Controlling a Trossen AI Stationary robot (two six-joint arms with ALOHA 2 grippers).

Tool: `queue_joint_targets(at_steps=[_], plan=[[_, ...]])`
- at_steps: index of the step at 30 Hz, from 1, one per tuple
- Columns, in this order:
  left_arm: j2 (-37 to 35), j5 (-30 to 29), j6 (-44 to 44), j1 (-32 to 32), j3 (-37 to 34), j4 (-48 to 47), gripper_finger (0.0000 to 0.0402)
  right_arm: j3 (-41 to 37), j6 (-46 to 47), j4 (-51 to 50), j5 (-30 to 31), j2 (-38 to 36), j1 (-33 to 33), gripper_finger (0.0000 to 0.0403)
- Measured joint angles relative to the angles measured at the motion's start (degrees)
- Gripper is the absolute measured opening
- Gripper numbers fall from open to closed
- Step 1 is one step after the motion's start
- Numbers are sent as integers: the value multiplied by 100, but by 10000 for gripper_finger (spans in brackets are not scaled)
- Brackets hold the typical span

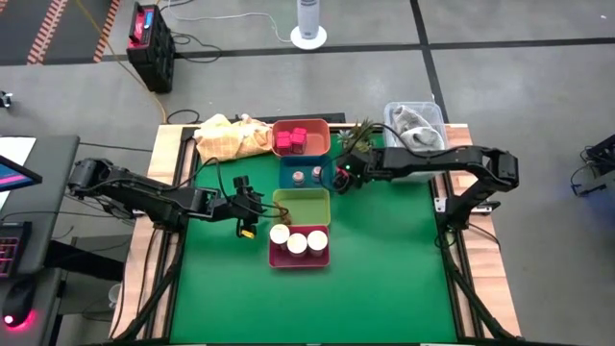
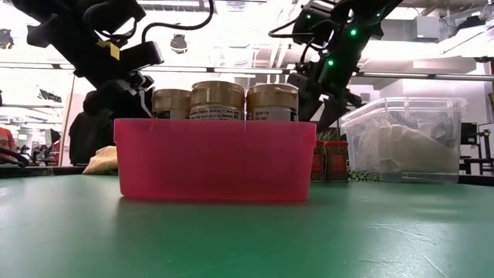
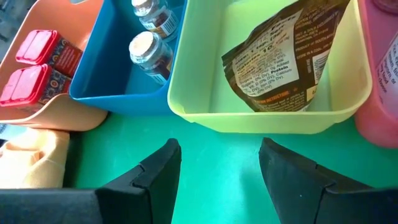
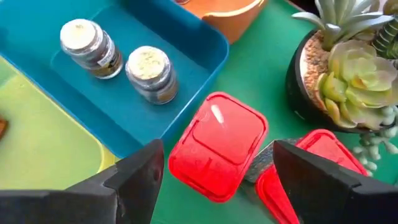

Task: Sort spices by type
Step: Put the red seasoning can into the orange bin

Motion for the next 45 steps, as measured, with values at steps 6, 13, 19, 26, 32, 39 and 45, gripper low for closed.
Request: queue_joint_targets(at_steps=[6,13,19,26,32,39,45], plan=[[0,9,2,0,0,74,206,0,1,206,24,0,-1,327],[0,12,2,0,2,105,206,-280,25,562,33,7,-48,327],[0,13,25,0,2,111,206,-556,159,746,41,9,-51,327],[0,13,26,-2,2,112,206,-570,123,863,26,212,-19,327],[2,18,27,-2,4,102,206,-553,30,957,59,367,-4,327],[2,20,28,-2,7,87,206,-563,-72,879,0,342,22,322],[2,20,28,-2,7,89,206,-562,-115,753,37,367,144,296]])
